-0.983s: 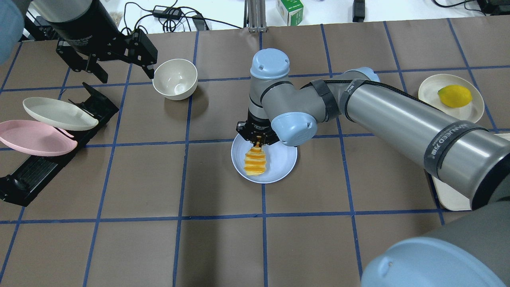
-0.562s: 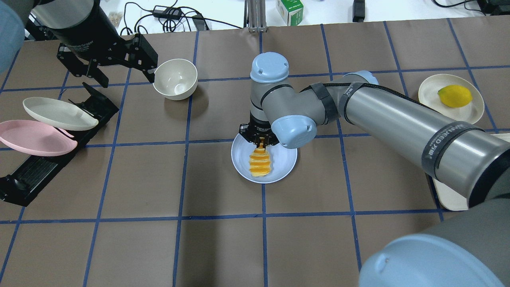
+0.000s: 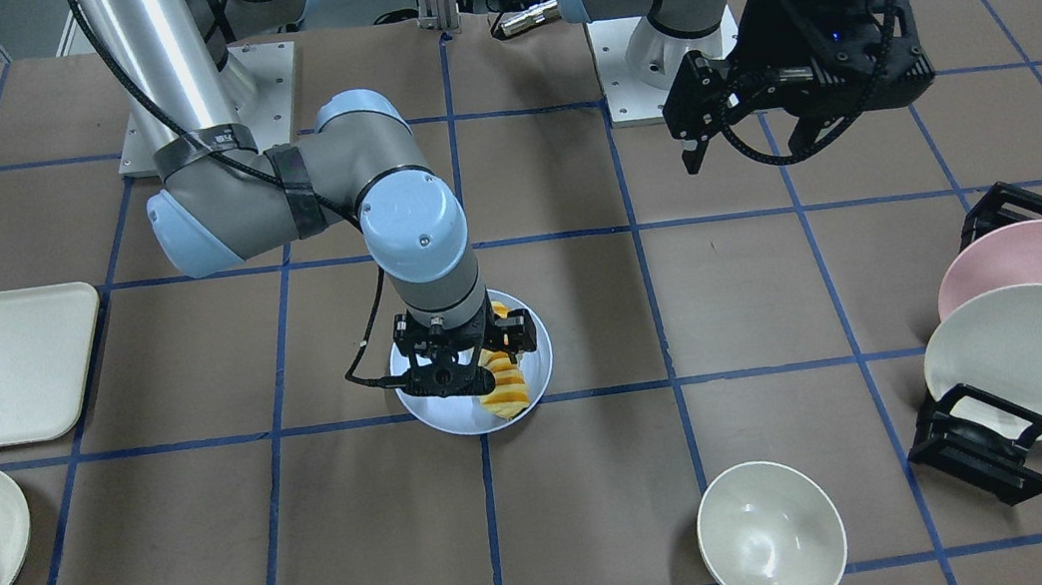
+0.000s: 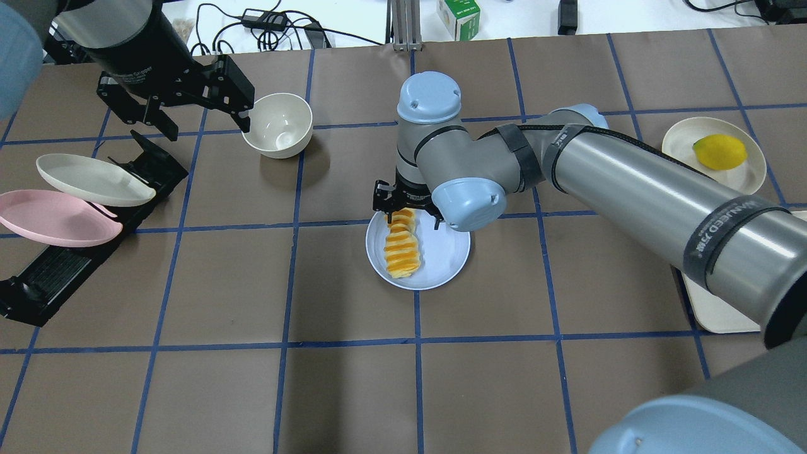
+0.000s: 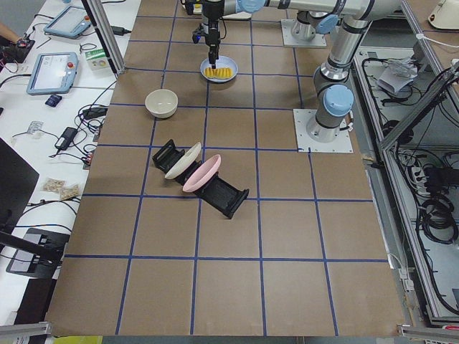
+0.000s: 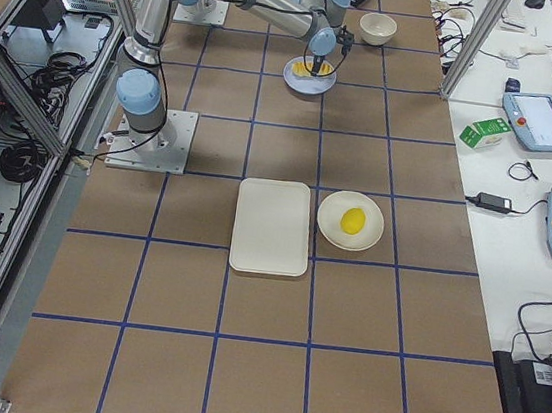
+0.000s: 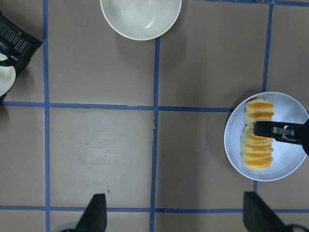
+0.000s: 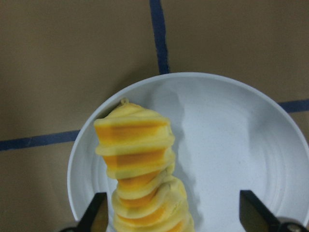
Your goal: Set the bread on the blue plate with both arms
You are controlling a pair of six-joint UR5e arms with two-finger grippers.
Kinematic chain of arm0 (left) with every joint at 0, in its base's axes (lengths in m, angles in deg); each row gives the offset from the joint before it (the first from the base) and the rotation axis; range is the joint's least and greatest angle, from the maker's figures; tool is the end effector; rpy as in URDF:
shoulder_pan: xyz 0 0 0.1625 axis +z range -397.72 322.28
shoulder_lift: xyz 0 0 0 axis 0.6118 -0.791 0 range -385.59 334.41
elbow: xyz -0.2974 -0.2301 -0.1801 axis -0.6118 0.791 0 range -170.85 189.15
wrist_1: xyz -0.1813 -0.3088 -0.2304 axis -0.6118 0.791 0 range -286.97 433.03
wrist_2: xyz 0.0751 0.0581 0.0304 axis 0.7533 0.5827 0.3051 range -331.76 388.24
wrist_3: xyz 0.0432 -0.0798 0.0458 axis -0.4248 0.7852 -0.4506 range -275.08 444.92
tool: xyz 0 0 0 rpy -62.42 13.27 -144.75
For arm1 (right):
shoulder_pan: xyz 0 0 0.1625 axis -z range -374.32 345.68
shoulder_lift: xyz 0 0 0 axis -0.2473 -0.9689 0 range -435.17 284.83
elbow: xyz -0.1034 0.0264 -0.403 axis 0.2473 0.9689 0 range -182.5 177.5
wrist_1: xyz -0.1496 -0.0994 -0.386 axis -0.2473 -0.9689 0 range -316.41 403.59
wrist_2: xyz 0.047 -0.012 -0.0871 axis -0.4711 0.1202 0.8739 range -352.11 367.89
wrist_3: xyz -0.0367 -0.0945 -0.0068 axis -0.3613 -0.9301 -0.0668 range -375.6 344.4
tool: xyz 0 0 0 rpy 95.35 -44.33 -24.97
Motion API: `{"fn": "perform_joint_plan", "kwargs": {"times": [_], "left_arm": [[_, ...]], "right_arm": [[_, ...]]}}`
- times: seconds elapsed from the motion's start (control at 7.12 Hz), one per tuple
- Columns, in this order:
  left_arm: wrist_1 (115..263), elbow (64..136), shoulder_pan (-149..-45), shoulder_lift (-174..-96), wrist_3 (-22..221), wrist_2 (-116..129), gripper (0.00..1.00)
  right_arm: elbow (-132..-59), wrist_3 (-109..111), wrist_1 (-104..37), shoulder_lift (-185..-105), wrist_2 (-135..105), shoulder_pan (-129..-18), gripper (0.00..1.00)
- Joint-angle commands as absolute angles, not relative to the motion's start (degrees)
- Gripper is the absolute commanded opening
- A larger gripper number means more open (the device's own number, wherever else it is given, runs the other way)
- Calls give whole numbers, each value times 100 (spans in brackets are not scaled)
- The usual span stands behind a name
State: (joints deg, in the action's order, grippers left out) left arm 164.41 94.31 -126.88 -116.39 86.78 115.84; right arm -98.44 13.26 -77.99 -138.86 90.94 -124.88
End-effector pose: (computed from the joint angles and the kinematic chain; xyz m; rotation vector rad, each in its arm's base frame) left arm -0.1301 -0.5155 0.5110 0.0717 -3.0977 0.0711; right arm 0.3559 -0.5342 0.2183 0.2207 3.0269 0.0936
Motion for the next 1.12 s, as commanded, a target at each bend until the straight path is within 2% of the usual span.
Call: {"fn": "perform_joint_plan", "kwargs": {"times": [0.0,0.42,0.7,0.98], "left_arm": [[16443,9440,-12684,-11646,8624,11543,100],[16443,9431,-12719,-11612,8616,11480,100],[16443,9405,-12719,-11603,8650,11507,100],[16461,9344,-12702,-11567,8633,11656,100]], "right_arm": [[-9804,1305,-7709,-14212,9112,-12366,100],[-9813,-553,-6625,-15371,9341,-11394,100],[-9786,-620,-5728,-15847,9350,-10314,100],[-9760,-611,-5179,-16252,10581,-10028,100]]}}
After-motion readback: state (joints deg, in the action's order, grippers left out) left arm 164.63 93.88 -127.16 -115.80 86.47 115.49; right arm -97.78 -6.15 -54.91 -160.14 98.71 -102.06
